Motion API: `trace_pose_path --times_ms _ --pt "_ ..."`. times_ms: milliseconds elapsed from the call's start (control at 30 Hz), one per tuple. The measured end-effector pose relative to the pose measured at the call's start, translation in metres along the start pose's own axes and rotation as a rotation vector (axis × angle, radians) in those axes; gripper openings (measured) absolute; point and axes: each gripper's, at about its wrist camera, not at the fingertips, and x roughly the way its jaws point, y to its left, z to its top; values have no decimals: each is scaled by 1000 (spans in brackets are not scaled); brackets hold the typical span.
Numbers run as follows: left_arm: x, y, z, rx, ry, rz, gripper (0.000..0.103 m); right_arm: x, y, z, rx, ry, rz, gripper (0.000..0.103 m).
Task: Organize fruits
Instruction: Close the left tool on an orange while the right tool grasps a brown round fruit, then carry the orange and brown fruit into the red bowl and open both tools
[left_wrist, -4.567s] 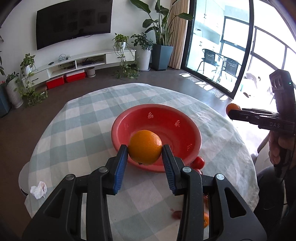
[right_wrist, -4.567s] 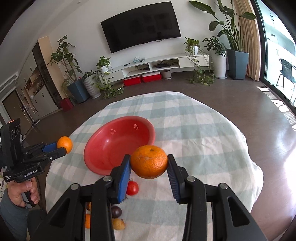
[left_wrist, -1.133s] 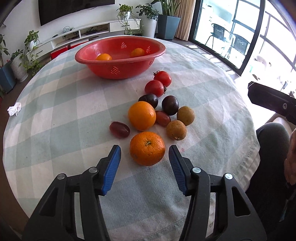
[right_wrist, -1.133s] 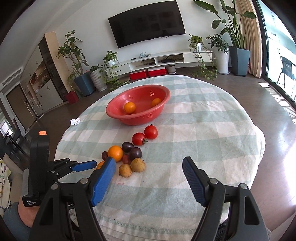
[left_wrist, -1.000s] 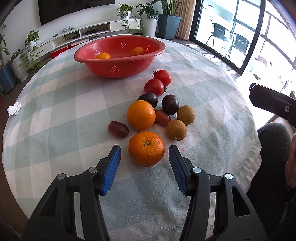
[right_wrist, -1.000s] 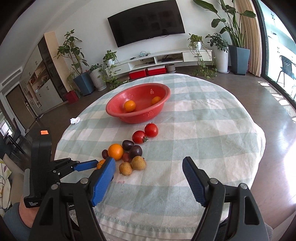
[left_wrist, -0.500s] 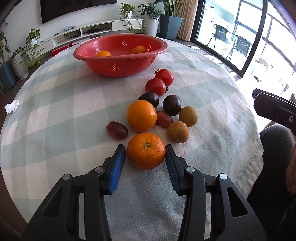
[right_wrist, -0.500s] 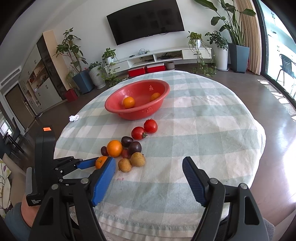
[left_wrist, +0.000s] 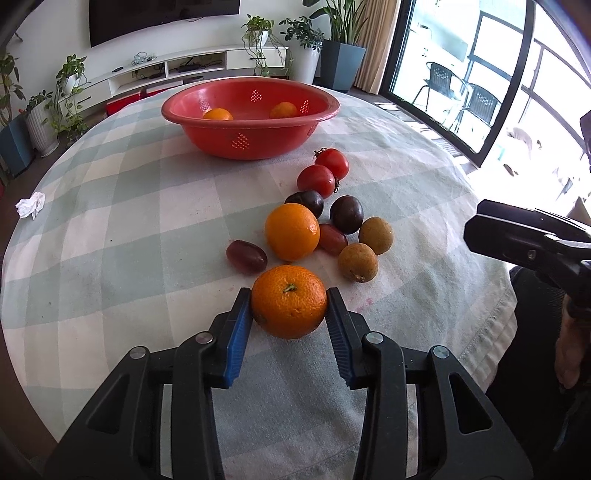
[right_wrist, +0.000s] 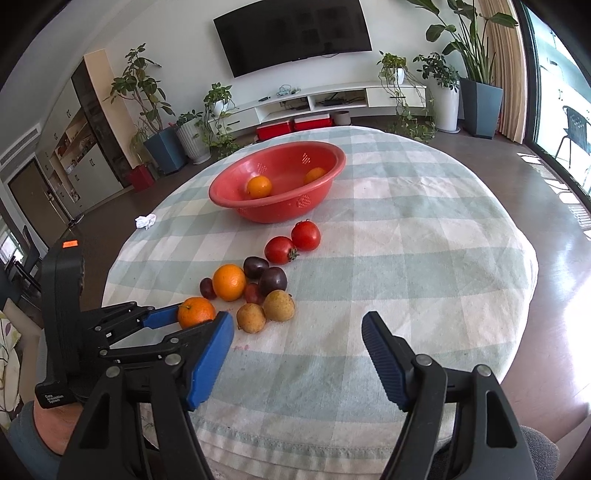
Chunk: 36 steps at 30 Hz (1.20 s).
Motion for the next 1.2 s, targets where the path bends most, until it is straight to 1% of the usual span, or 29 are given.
trace_pose_path --times_ms 33,100,133,200,367,567,733,900,1033,1133,1200 --pt "-3 2 -1 -3 -6 -4 37 4 0 0 3 8 2 71" --pt "-8 4 -4 -4 -10 -6 37 12 1 3 13 29 4 62" --pt "-9 6 -6 -7 -11 -10 37 16 1 4 17 41 5 61" --pt "-12 9 -9 -14 -15 -18 37 25 2 7 26 62 18 54" --pt "-17 16 -14 -28 -36 -42 37 46 7 10 21 103 4 47" --pt "-17 22 -16 -43 -49 -68 37 64 4 11 44 147 14 45" --pt "-18 26 -17 -53 -58 -81 37 70 0 15 67 154 40 44" --pt "-18 26 -17 -56 -60 -84 37 73 -2 16 98 170 106 37" --pt "-16 25 -17 -51 -61 -81 37 75 -3 16 118 181 148 35" --pt "-16 24 -17 -49 -62 -80 37 76 -9 15 157 188 174 30" --pt "-15 24 -17 -50 -63 -77 37 75 -12 13 173 187 189 30"
